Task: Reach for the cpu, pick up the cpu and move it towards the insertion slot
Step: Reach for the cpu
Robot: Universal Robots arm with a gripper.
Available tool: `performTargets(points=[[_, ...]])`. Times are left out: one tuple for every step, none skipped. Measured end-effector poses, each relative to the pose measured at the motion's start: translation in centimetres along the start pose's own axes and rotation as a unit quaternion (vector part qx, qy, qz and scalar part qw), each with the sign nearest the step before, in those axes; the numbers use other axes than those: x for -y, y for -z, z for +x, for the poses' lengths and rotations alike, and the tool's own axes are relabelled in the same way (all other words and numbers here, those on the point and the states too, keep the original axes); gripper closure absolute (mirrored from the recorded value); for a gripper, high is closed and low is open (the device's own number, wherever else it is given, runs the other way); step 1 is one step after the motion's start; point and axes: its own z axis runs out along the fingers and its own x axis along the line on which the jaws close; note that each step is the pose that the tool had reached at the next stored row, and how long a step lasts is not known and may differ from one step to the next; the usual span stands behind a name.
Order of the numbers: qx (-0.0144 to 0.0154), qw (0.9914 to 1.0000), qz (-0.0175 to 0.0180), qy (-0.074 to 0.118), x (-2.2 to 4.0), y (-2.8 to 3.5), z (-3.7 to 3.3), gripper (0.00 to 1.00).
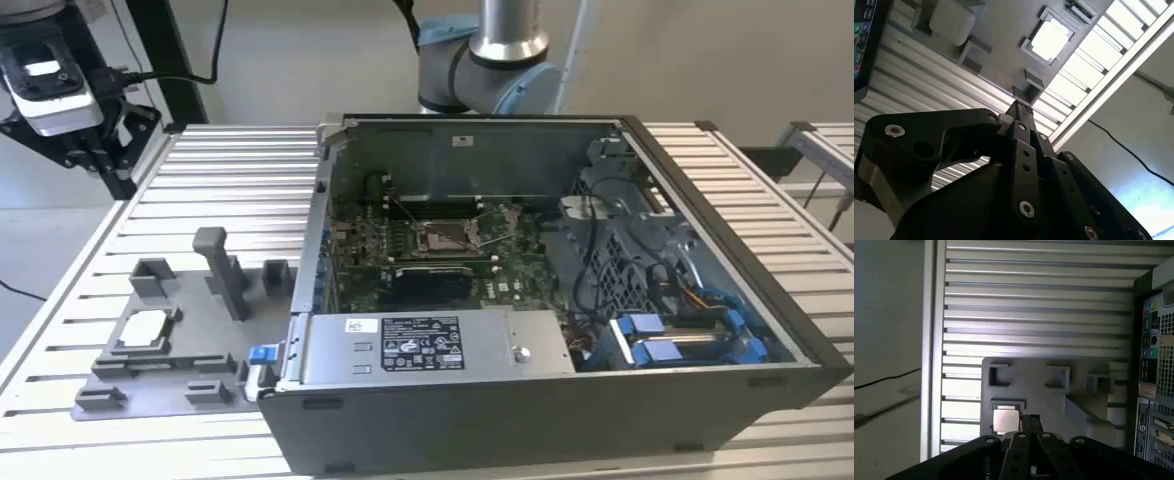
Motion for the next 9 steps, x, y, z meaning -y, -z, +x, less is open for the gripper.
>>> performTargets(points=[[0.0,1.0,0.0,0.0,0.0,0.0,0.0,1.0],[-0.0001,1.0,0.0001,0.0,0.03,0.01,0.02,1.0],[-0.0001,1.0,0.0,0.0,0.1,0.0,0.07,1.0],[0.0001,1.0,-0.0001,0.0,0.2,-0.01,0.22,1.0],[0.0005,1.0,-0.0003,0.0,0.37,-0.03,0.38,1.0],[0.0008,1.0,-0.0005,0.0,0.54,-0.03,0.54,1.0],[0.0013,1.0,-0.0007,0.0,0.69,-0.06,0.73,1.0],[0.0015,1.0,-0.0008,0.0,0.83,-0.08,0.86,1.0],[0.0018,1.0,-0.0009,0.0,0.95,-0.12,1.0,1.0]])
